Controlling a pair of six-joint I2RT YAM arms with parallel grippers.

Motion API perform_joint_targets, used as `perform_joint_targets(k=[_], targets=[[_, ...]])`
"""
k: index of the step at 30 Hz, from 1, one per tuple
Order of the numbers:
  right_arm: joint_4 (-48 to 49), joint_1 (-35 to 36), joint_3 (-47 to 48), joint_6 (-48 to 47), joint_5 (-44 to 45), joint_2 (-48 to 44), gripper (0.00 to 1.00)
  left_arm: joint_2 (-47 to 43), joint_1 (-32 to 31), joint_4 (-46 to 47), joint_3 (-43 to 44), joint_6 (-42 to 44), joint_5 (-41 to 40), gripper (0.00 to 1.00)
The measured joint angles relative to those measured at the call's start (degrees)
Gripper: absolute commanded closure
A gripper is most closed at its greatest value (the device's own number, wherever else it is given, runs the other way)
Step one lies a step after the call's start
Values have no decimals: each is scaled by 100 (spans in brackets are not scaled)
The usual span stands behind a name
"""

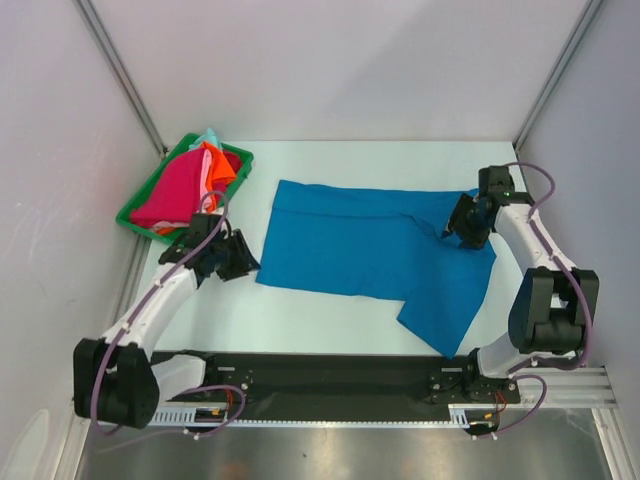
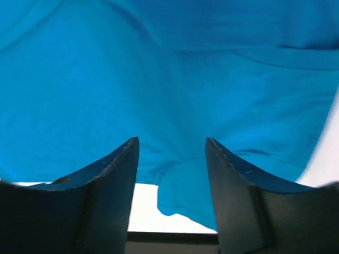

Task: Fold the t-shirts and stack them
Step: Fold the tshirt

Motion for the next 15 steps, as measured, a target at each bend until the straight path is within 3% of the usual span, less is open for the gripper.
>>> perform_joint_targets(k=[6, 15], targets=[[772, 468, -208, -94, -282, 354, 58, -793, 0, -103, -280, -199, 234, 56], [922, 997, 957, -256, 76, 2015, 52, -717, 0, -33, -533, -363, 542, 57]])
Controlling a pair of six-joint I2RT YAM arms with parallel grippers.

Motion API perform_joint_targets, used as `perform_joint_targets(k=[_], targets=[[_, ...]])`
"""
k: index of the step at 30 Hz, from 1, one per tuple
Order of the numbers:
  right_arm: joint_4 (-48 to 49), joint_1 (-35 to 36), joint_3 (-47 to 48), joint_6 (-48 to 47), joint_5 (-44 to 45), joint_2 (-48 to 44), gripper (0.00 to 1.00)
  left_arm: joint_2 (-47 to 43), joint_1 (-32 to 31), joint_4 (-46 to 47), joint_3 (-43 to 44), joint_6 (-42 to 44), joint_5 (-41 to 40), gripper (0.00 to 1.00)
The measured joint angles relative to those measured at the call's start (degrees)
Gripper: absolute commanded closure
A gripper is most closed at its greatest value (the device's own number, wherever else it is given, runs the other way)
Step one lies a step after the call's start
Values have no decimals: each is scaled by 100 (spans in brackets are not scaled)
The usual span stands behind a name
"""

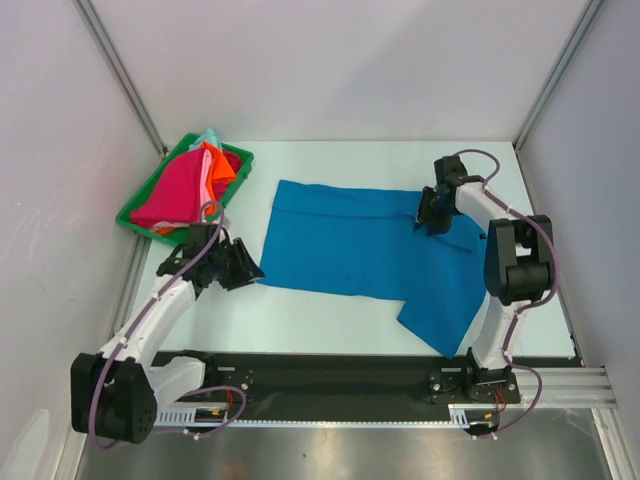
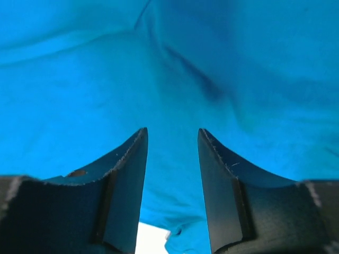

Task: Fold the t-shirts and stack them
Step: Fold the tshirt

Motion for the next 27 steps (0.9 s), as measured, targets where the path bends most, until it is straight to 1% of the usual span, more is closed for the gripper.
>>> perform_joint_targets(k=[2, 8, 11, 15, 17, 20, 21, 23, 24, 26, 27], targets=[[-55, 17, 173, -28, 129, 234, 51, 190, 0, 15, 17, 22, 28, 57], [-221, 31, 527, -175, 407, 540, 52, 704, 0, 153, 160, 35, 195, 57], [-247, 31, 695, -247, 538, 697, 54, 868, 0, 223, 260, 39, 264, 58], [-260, 37, 776, -302, 636, 863, 61, 1051, 0, 275, 420, 74, 315, 58], [-275, 39, 778, -328, 682, 938, 62, 1093, 0, 282, 474, 101, 321, 58], [-319, 46, 778, -361, 748, 988, 71, 1150, 7, 297, 538, 155, 339, 58], [-330, 44, 778, -374, 767, 988, 75, 1169, 9, 302, 549, 184, 343, 58], [-330, 46, 789, -398, 815, 988, 78, 1213, 17, 317, 562, 201, 356, 58], [-328, 46, 791, -409, 837, 988, 83, 1235, 20, 317, 564, 214, 361, 59], [-341, 50, 802, -444, 861, 988, 89, 1274, 22, 319, 564, 238, 389, 59], [-361, 50, 828, -455, 872, 988, 95, 1287, 22, 323, 564, 240, 407, 59]])
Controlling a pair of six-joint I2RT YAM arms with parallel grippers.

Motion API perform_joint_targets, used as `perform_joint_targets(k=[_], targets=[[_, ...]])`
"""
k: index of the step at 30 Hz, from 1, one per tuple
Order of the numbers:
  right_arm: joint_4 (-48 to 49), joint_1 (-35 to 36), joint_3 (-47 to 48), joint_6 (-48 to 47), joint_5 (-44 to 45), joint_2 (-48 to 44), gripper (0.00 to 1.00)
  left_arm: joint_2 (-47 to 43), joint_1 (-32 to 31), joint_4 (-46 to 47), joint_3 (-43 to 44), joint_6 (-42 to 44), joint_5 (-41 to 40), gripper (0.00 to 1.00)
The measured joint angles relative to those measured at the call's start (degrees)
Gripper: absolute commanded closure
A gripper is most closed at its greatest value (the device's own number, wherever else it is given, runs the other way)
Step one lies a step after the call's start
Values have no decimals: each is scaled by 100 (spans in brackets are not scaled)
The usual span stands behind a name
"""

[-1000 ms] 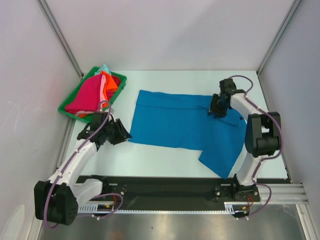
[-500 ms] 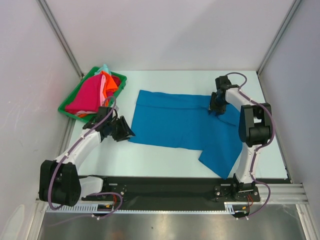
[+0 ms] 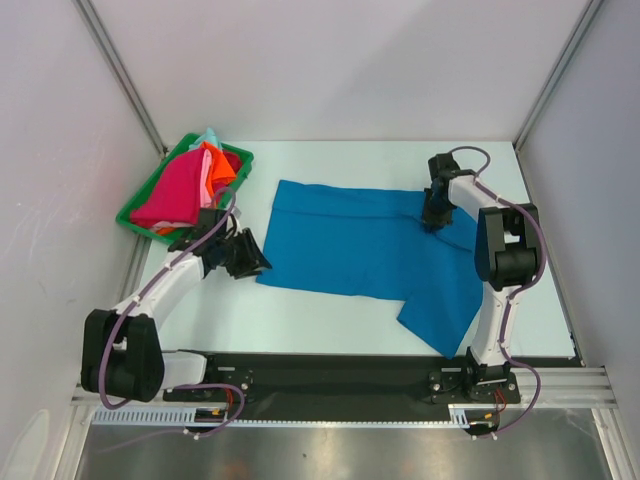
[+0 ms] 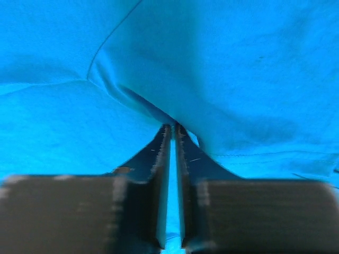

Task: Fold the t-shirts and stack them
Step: Fold the tshirt

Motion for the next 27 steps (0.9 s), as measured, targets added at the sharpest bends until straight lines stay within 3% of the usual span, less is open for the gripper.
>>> perform_joint_targets(k=[5, 27], targets=[[-188, 0, 238, -24, 31, 0, 100, 39, 7, 37, 2, 0, 61, 59], [-1266, 74, 470, 348, -328, -24, 100, 282, 76, 326, 44, -4, 192, 62]])
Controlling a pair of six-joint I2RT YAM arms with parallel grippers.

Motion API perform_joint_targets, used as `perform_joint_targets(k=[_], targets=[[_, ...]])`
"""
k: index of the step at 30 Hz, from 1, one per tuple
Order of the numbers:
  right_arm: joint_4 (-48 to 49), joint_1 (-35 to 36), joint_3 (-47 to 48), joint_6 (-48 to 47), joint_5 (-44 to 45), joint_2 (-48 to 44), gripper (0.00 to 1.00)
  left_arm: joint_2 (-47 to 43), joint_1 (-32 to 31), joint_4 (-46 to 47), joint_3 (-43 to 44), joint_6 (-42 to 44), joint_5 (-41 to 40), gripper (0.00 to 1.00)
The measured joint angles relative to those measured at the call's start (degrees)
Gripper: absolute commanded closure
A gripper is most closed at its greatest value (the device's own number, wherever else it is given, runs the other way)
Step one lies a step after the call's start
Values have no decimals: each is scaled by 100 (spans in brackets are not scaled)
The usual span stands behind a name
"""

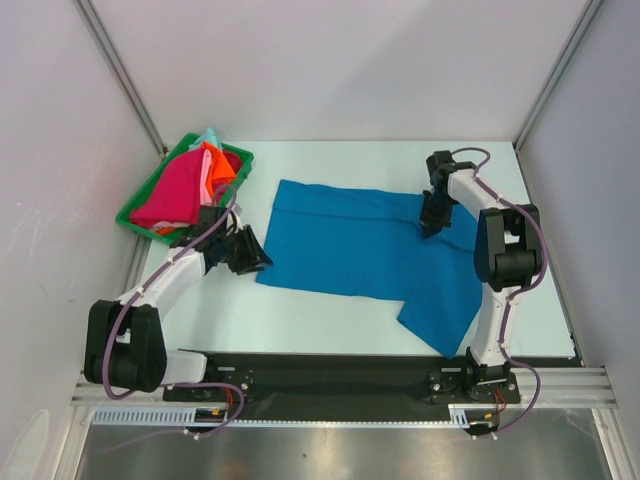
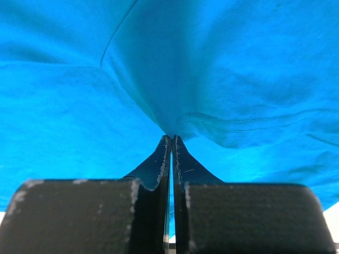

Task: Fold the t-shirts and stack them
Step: Fold the tshirt

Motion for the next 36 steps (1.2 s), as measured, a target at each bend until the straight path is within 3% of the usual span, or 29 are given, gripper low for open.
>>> perform_joint_targets(k=[4, 5, 7, 8, 11, 17, 22, 31, 36], targets=[[-44, 42, -4, 98, -173, -57, 96, 42, 4, 76, 9, -2, 11, 61], [-37, 46, -13, 149, -249, -79, 86, 68, 9, 83, 24, 0, 15, 61], [35, 39, -94, 269, -498, -157, 78, 149, 11, 118, 85, -2, 44, 62], [76, 15, -170, 345, -664, -216, 65, 199, 11, 133, 138, -2, 57, 61], [363, -149, -546, 588, -1257, -511, 57, 420, 11, 243, 409, -24, 131, 61], [977, -1526, -1259, 883, -1956, -1399, 57, 1191, 13, 881, 1215, -157, 420, 57], [1432, -2717, -1364, 935, -2004, -1517, 61, 2087, 13, 1419, 1851, -378, 702, 57], [1447, -3167, -1725, 911, -2173, -1314, 57, 3486, 13, 1864, 3213, -715, 1001, 58], [1475, -3202, -1847, 811, -2236, -1117, 55, 3810, 13, 2094, 3432, -935, 1117, 58]])
